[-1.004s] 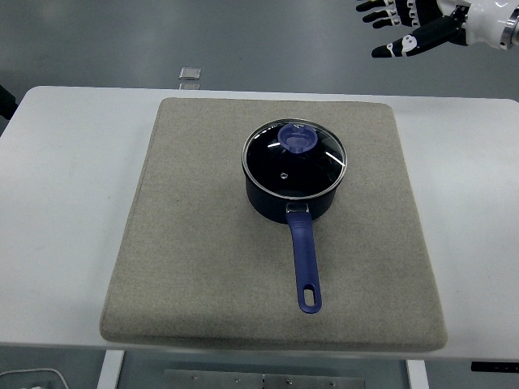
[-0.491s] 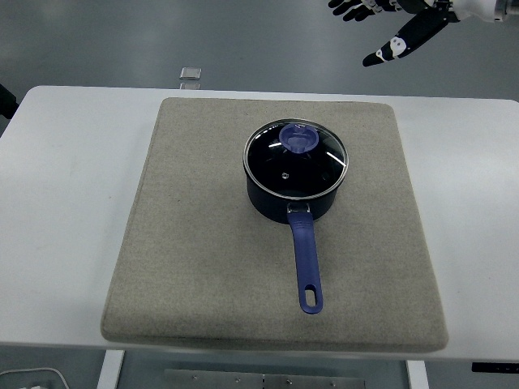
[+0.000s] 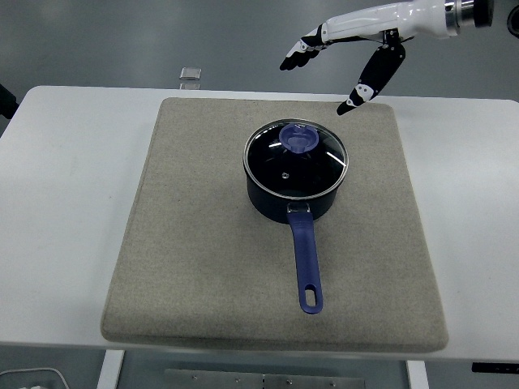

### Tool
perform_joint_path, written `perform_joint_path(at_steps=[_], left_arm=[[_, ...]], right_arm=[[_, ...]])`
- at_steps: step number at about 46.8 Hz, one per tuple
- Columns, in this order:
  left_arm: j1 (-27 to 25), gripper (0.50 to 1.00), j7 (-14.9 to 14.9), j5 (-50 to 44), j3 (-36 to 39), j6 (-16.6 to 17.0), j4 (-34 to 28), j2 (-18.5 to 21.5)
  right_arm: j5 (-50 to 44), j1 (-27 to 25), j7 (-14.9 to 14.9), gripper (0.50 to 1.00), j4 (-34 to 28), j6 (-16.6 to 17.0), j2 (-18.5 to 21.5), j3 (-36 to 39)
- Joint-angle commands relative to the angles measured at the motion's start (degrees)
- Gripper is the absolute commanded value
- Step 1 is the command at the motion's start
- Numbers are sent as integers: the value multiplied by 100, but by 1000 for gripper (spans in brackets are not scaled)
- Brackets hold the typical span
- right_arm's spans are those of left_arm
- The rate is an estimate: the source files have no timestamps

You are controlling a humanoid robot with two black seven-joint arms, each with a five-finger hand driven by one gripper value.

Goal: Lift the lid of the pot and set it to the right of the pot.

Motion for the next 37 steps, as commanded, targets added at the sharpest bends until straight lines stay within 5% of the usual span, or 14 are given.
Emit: perform_joint_path(at_steps=[1,18,37], left_arm=[[0,1000,0,4,0,0,0,0],[0,1000,0,4,0,0,0,0],[0,1000,0,4,0,0,0,0]], right_arm=[[-97,18,0,911,149,-260,14,5],[-659,-8,0,911,431,-1086,146,-83],[-1072,-316,0,911,439,-1535,366,-188]])
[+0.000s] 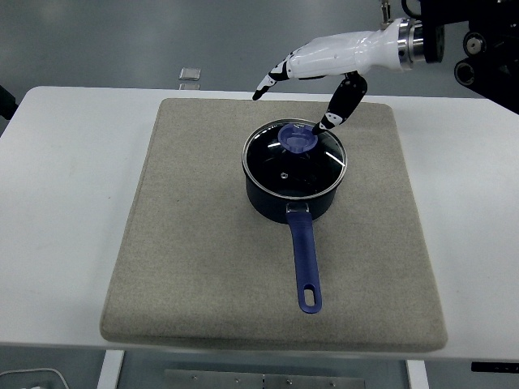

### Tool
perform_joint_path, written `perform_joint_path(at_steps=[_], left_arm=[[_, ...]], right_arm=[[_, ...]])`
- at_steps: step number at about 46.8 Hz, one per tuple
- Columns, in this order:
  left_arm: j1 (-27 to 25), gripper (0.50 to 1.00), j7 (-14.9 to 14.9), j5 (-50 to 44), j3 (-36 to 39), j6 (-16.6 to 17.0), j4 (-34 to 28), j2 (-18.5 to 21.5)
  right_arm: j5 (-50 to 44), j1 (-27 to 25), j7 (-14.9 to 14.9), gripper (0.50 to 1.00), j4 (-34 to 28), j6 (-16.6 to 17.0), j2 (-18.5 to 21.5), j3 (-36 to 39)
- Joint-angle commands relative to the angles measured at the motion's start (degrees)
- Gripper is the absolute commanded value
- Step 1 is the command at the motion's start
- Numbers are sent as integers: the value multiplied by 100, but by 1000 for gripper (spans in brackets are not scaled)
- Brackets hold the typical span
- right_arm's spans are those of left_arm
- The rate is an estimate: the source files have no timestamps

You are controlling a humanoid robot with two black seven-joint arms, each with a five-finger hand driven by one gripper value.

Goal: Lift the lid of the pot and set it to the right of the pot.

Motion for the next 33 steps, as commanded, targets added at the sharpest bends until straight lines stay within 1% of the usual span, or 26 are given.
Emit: perform_joint_path(at_steps=[1,5,11,14,20,33], left_arm=[[0,1000,0,1,0,3,0,0],[0,1000,0,-8,0,3,0,0],[0,1000,0,-8,0,3,0,0],[0,1000,0,1,0,3,0,0],[0,1000,0,1,0,3,0,0],[0,1000,0,1,0,3,0,0]], right_arm=[[-23,-6,-1,911,0,-36,10,-34],[-59,-15,-1,911,9,-97,11,-139],[-76,-76,-1,911,0,-405,107,-358],[-76,-94,-1,911,0,-493,125,-429],[-85,-111,-1,911,0,-511,125,-456],[-173,-366,-1,911,0,-555,125,-473]])
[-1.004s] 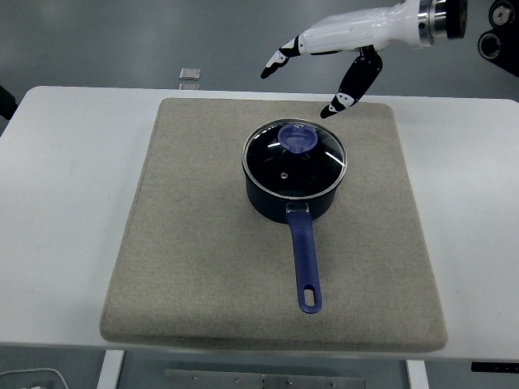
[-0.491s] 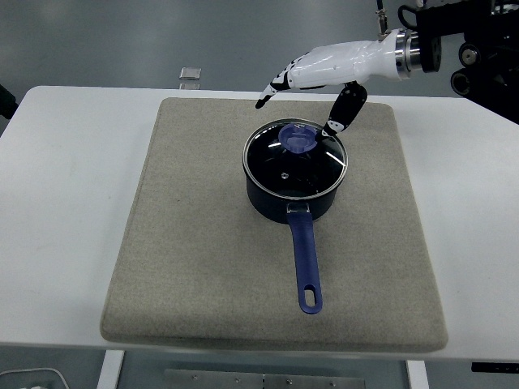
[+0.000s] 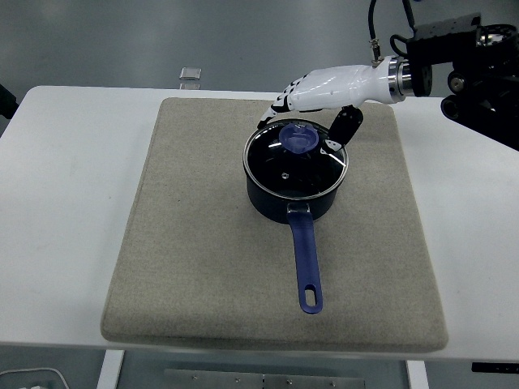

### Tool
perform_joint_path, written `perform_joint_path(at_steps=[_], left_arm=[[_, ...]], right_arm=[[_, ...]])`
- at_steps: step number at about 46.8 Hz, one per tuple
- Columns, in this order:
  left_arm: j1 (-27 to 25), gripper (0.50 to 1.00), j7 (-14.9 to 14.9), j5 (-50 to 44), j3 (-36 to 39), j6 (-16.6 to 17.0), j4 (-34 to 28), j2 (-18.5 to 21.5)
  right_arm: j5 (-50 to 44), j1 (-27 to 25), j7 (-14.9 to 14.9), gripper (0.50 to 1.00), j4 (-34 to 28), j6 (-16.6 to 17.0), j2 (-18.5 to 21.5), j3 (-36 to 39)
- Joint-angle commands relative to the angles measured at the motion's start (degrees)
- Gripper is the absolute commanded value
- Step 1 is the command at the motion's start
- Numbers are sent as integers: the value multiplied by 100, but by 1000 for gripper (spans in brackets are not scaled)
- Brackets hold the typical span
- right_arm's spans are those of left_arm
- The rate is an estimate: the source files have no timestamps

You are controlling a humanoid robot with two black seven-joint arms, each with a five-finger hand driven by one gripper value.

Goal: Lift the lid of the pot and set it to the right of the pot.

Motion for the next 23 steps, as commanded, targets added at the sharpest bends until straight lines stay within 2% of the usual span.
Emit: perform_joint_path(at_steps=[1,23], left_arm=[[0,1000,0,4,0,2,0,0],[0,1000,0,4,0,2,0,0]], right_arm=[[-30,-34,0,911,1,-31,0,-8],[-47,-61,0,911,-78,-198,79,-87]])
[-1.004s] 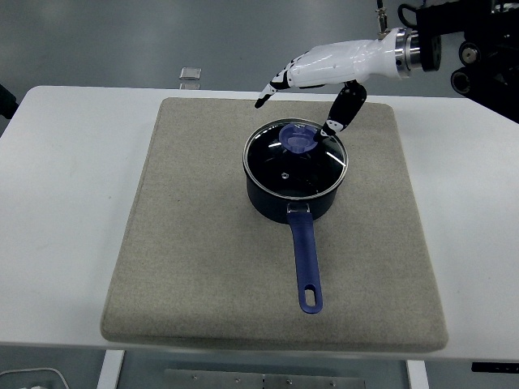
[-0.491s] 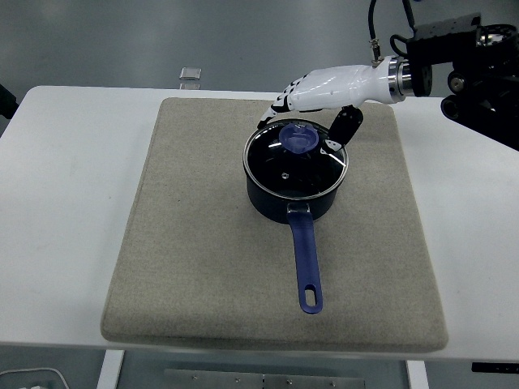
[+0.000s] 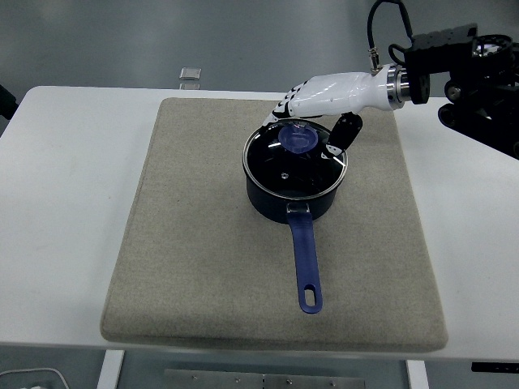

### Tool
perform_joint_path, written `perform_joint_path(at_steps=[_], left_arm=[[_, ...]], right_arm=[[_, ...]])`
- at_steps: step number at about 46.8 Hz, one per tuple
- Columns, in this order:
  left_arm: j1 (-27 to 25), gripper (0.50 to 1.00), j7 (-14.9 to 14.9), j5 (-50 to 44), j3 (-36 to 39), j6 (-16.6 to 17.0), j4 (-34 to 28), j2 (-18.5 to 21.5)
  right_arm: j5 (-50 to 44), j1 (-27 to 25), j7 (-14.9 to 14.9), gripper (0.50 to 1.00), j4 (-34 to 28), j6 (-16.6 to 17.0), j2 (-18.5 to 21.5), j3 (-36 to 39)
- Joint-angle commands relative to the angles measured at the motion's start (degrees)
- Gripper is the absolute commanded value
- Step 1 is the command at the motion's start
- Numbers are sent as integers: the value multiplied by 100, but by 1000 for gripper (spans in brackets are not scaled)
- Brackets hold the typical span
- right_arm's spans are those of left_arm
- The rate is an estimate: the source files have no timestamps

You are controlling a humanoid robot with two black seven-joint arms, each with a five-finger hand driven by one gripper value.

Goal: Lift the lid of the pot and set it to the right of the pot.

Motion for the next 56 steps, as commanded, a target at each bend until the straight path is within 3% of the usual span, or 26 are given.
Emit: perform_joint_path(at_steps=[1,12,56], left_arm=[[0,1000,0,-1,0,3,0,0],[0,1000,0,-9,0,3,0,0],[0,1000,0,-1,0,3,0,0]], right_arm=[[-1,-18,0,909,-8,-45,24,-31],[-62,-44,0,909,-61,-256,60,-146],[-62,-150,0,907,-298,-379,174,-304]])
